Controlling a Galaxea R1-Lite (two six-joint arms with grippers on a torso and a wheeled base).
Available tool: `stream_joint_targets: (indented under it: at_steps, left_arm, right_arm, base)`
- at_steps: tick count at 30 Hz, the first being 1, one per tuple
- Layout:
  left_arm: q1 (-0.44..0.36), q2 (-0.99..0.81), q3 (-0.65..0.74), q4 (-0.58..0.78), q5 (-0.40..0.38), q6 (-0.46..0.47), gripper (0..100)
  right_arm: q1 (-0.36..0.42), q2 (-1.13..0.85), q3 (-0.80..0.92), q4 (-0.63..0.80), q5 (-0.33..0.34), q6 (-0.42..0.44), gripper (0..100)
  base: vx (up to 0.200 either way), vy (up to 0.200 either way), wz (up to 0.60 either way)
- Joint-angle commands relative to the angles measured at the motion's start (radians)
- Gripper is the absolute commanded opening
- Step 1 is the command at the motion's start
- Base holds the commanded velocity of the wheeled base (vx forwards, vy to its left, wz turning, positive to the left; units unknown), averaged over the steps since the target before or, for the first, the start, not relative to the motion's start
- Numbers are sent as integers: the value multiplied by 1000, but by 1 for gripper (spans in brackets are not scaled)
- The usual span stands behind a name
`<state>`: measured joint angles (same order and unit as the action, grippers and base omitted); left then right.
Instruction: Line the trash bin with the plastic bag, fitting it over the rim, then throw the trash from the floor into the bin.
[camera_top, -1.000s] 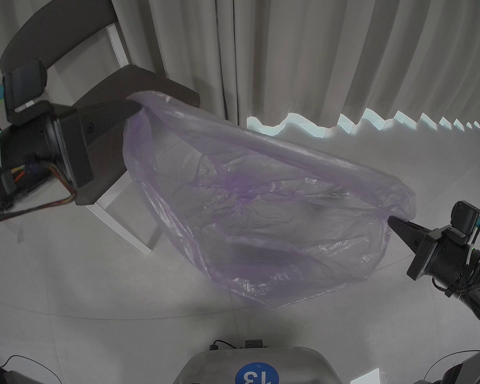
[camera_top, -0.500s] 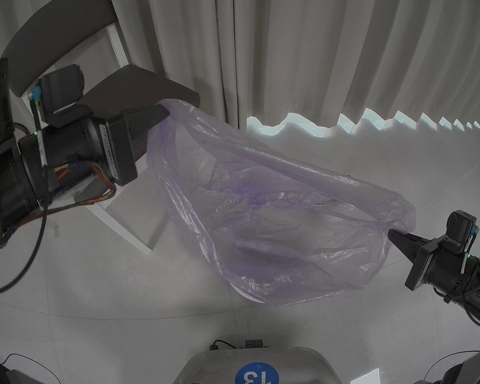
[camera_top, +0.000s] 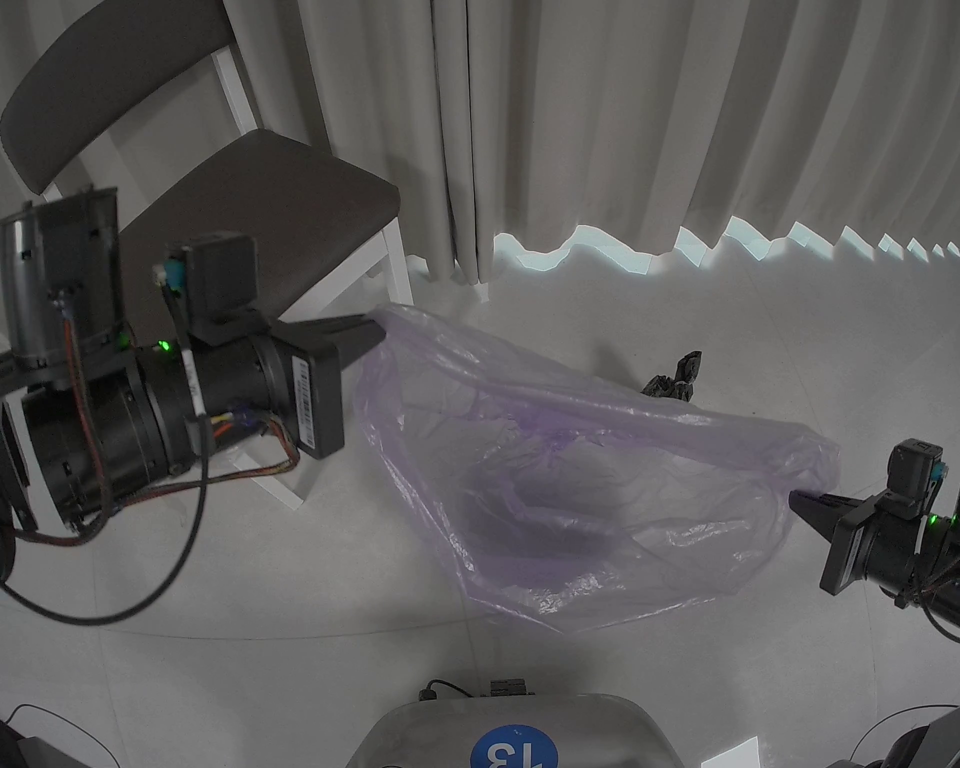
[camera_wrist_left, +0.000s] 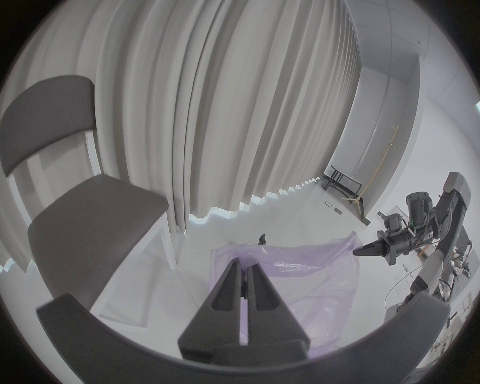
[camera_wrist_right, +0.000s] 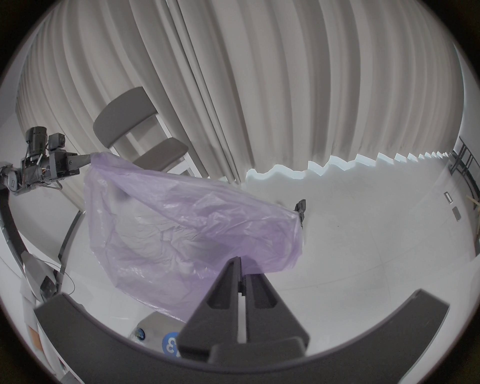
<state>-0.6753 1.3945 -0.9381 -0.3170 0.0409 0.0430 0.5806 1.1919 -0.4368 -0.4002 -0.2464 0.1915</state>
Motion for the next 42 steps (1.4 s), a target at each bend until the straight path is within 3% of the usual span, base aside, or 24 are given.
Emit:
stream_joint_targets:
  at_steps: [1, 7, 11, 17, 28, 42]
  left_arm:
    - [-9, 64, 33, -7, -1, -26, 0]
    - [-26, 83, 47, -7, 2, -80, 0]
    - [-21, 121, 47, -5, 2, -103, 0]
    - [-13, 172, 47, -8, -1, -135, 0]
    - [-13, 186, 47, -10, -3, -137, 0]
    - [20, 155, 48, -31, 2, -153, 0]
  right_arm:
    - [-19, -5, 4, 50, 35, -3, 0]
    - [-51, -9, 4, 133, 134, -3, 0]
    - [-110, 26, -5, 176, 237, -3, 0]
    - [-154, 75, -5, 170, 280, -6, 0]
    - [-157, 133, -2, 164, 291, -6, 0]
    - [-110, 304, -11, -14, 289, 6, 0]
  base:
    - [0, 0, 0]
    - [0, 0, 0]
    - [0, 0, 0]
    - [0, 0, 0]
    - [0, 0, 0]
    - [0, 0, 0]
